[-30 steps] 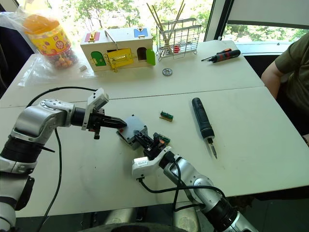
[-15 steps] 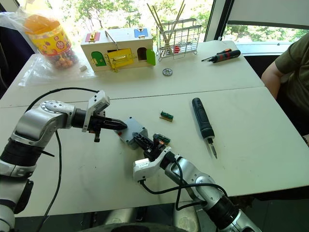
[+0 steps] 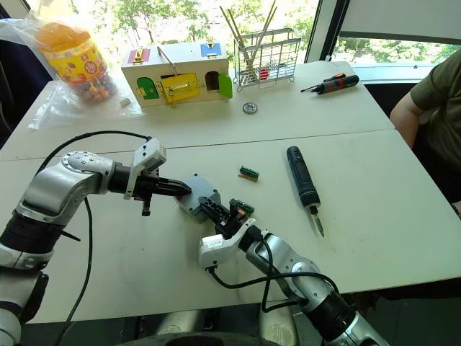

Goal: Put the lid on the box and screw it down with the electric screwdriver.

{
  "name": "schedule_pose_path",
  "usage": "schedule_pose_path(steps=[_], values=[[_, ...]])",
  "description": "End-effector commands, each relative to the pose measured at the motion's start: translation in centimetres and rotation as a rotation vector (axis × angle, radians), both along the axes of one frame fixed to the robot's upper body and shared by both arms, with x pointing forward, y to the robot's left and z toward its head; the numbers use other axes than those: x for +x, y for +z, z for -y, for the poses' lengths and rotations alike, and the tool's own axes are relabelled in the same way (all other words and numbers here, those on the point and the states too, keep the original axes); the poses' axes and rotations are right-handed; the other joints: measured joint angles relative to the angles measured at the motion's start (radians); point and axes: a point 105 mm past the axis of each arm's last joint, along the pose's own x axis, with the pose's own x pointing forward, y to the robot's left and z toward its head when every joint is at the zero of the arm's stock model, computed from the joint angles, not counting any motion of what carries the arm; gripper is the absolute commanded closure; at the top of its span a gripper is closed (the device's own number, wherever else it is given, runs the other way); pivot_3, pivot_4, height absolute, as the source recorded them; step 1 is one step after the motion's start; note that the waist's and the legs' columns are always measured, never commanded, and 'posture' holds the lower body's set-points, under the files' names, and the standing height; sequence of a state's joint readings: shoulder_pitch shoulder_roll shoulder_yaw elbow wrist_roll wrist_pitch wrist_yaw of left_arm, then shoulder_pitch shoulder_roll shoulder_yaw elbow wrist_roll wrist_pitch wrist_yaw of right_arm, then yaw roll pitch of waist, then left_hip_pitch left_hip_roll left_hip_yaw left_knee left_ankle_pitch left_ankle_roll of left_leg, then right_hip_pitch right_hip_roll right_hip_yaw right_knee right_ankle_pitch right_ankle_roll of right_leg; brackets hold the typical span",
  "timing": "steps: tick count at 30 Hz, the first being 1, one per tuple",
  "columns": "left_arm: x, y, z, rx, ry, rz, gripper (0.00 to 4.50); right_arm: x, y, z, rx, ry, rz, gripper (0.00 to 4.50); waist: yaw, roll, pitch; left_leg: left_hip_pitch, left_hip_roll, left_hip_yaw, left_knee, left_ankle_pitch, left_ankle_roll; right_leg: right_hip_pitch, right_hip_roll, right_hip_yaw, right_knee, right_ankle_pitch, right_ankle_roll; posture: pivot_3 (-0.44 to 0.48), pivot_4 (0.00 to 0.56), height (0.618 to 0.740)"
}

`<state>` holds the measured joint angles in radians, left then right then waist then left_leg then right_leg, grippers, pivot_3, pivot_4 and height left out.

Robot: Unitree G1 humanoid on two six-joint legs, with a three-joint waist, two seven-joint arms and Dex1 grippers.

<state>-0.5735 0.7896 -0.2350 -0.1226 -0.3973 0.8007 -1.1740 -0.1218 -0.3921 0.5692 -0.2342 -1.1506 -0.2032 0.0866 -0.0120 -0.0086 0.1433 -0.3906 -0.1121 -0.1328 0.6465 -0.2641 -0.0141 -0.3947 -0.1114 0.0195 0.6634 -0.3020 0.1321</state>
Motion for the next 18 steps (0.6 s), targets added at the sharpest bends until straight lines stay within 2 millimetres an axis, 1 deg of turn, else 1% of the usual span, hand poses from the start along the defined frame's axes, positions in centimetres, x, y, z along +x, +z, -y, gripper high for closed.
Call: schedule_pose_path(steps=[1, 3, 4, 6, 7, 10, 13, 18], values=[[-0.9, -3.5, -0.6, 0.11, 0.016, -0.077, 4.5, 0.0, -0.7, 0.5, -0.025, -0.012, -0.031, 1.55, 0.0, 0.0, -0.005, 0.001, 0.0, 0.0, 0.0, 0.0, 0.0, 0.001, 0.0, 0.0, -0.001, 0.0, 0.0, 0.0, 0.15, 0.74], [-1.0, -4.2, -0.6, 0.121, 0.02, -0.082, 4.5, 0.0, -0.5, 0.6, -0.032, -0.011, -0.019, 0.71, 0.001, 0.001, -0.009, 0.004, 0.001, 0.0, -0.001, 0.0, 0.0, 0.004, 0.001, 0.0, -0.001, 0.0, 0.0, 0.0, 0.15, 0.74], [-1.0, -4.4, -0.6, 0.124, 0.027, -0.083, 4.5, 0.0, -0.4, 0.8, -0.035, -0.012, -0.017, 0.39, 0.001, 0.001, -0.011, 0.004, 0.001, 0.0, -0.001, 0.0, 0.0, 0.004, 0.001, 0.0, -0.002, -0.001, 0.0, 0.0, 0.15, 0.74], [-1.0, -4.9, -0.7, 0.137, 0.033, -0.089, 4.5, 0.0, -0.3, 1.0, -0.04, -0.013, -0.014, 0.39, 0.003, 0.0, -0.012, 0.007, 0.001, 0.0, -0.002, -0.001, 0.001, 0.007, 0.001, 0.0, -0.002, -0.002, 0.001, 0.0, 0.15, 0.74], [-0.8, -5.1, -0.8, 0.142, 0.048, -0.086, 4.5, 0.0, -0.2, 1.2, -0.041, -0.014, -0.013, 0.39, 0.003, 0.0, -0.013, 0.007, 0.001, 0.0, -0.001, -0.003, 0.005, 0.008, 0.001, 0.0, -0.002, -0.003, 0.001, 0.0, 0.15, 0.74], [0.0, -5.6, -1.3, 0.162, 0.091, -0.067, 4.5, -0.1, 0.2, 1.3, -0.04, -0.011, -0.007, 0.39, 0.005, 0.001, -0.013, 0.011, 0.0, 0.0, -0.002, -0.003, 0.005, 0.011, 0.001, 0.0, -0.002, -0.004, 0.001, 0.0, 0.15, 0.74], [0.3, -5.8, -1.4, 0.174, 0.104, -0.054, 4.5, -0.2, 0.4, 1.3, -0.038, -0.004, -0.005, 0.39, 0.004, 0.001, -0.013, 0.02, 0.0, -0.001, -0.005, -0.005, 0.008, 0.022, 0.001, 0.0, -0.007, -0.006, 0.002, 0.0, 0.15, 0.74], [0.1, -6.1, -1.4, 0.178, 0.109, -0.052, 4.5, -0.5, 0.7, 0.8, -0.047, 0.039, -0.011, 0.39, 0.004, 0.004, -0.016, 0.02, 0.0, -0.001, -0.007, -0.005, 0.008, 0.022, 0.0, 0.0, -0.01, -0.006, 0.002, 0.0, 0.15, 0.74]])
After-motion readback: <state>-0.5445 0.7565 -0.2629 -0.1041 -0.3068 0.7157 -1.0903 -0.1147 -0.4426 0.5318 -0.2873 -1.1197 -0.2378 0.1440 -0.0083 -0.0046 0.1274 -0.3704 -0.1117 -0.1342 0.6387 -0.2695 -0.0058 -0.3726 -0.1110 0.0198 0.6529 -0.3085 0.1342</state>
